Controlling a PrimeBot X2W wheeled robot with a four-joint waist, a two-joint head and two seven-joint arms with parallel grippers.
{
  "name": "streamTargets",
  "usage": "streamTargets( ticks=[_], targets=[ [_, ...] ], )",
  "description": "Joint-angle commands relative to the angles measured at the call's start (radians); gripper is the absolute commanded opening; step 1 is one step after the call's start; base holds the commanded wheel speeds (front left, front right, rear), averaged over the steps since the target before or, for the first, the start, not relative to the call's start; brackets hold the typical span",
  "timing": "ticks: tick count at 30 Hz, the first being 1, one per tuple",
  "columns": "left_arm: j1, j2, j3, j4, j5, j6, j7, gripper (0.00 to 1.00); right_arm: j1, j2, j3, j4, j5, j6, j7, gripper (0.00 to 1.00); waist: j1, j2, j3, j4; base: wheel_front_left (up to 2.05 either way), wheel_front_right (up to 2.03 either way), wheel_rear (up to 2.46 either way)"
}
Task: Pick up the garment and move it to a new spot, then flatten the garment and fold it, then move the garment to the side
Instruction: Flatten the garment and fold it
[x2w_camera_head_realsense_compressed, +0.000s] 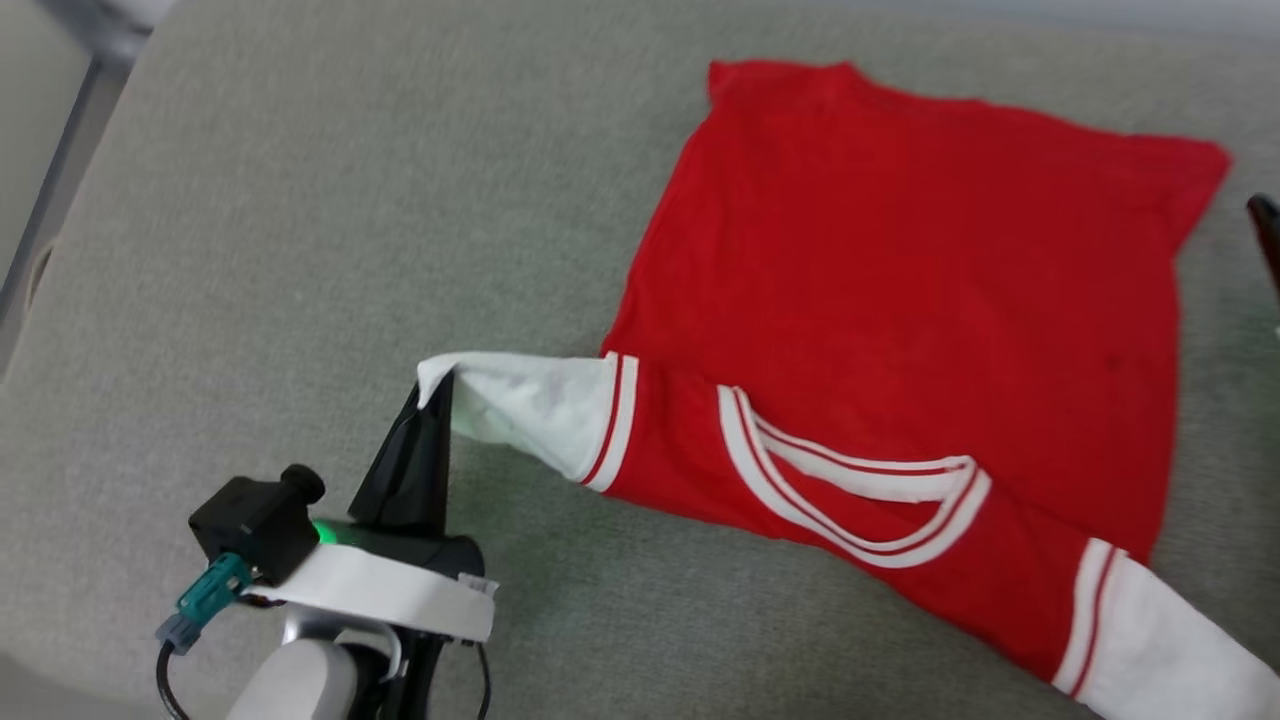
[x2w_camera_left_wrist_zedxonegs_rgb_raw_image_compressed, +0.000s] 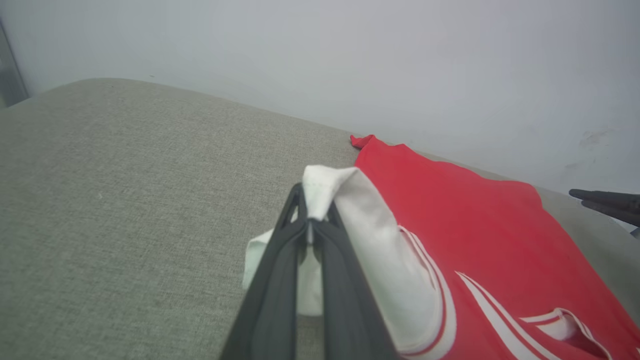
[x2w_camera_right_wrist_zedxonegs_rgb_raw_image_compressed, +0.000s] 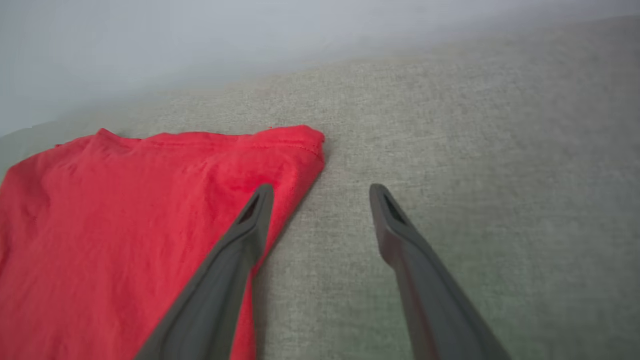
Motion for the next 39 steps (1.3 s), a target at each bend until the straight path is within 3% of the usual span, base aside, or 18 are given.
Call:
streamTargets(
  ticks=[1,5,6,11,12,13,14,20,25,32,39],
  targets=[
    [-0.023,-0.025,0.012,-0.017,0.023,-0.017,-0.005,0.00,-0.060,-0.019,0.004,0.028,-0.016,-0.001,0.040,1.00,-0.0003,0.0000,0.091,0.076,0.00,0.00,0.00],
    [-0.045,-0.079,0.034,-0.028,0.062,-0.058,-0.004,0.00,-0.172,-0.056,0.017,0.083,-0.057,-0.001,0.147,1.00,-0.0003,0.0000,0.152,0.112,0.00,0.00,0.00],
    [-0.050,-0.115,0.056,-0.021,0.084,-0.086,-0.005,0.00,-0.228,-0.058,0.018,0.122,-0.078,-0.001,0.226,1.00,-0.0003,0.0000,0.181,0.124,0.00,0.00,0.00],
    [-0.053,-0.161,0.093,-0.004,0.121,-0.128,-0.005,0.00,-0.207,-0.037,0.045,0.215,-0.117,-0.001,0.406,1.00,-0.0003,0.0000,0.199,0.126,0.00,0.00,0.00],
    [-0.051,-0.168,0.100,0.002,0.128,-0.134,-0.005,0.00,-0.196,-0.030,0.048,0.226,-0.127,-0.001,0.435,0.94,-0.0003,0.0000,0.199,0.124,0.00,0.00,0.00],
    [-0.050,-0.175,0.106,0.007,0.134,-0.140,-0.005,0.00,-0.182,-0.020,0.048,0.237,-0.128,-0.001,0.461,0.30,-0.0003,0.0000,0.198,0.123,0.00,0.00,0.00],
    [-0.044,-0.189,0.124,0.025,0.151,-0.155,-0.005,0.00,-0.162,-0.007,0.043,0.227,-0.123,-0.001,0.482,0.00,-0.0003,0.0000,0.189,0.115,0.00,0.00,0.00],
    [-0.015,-0.189,0.160,0.087,0.181,-0.167,-0.005,0.00,-0.169,-0.076,0.032,0.099,-0.124,-0.001,0.397,0.00,-0.0003,0.0000,0.104,0.074,0.00,0.00,0.00],
    [0.021,-0.170,0.172,0.140,0.177,-0.155,0.005,0.00,-0.058,-0.100,0.010,-0.005,-0.104,-0.001,0.365,0.00,-0.0003,0.0000,0.011,0.028,0.00,0.00,0.00],
    [0.091,-0.132,0.211,0.174,0.155,-0.128,0.031,0.00,0.220,-0.043,-0.065,-0.164,-0.086,-0.001,0.338,0.00,-0.0003,0.0000,-0.107,-0.060,0.00,0.00,0.00],
    [0.159,-0.096,0.231,0.188,0.144,-0.119,0.050,0.00,0.540,0.094,-0.159,-0.338,-0.084,-0.001,0.308,0.00,-0.0003,0.0000,-0.204,-0.126,0.00,0.00,0.00]
  ],
)
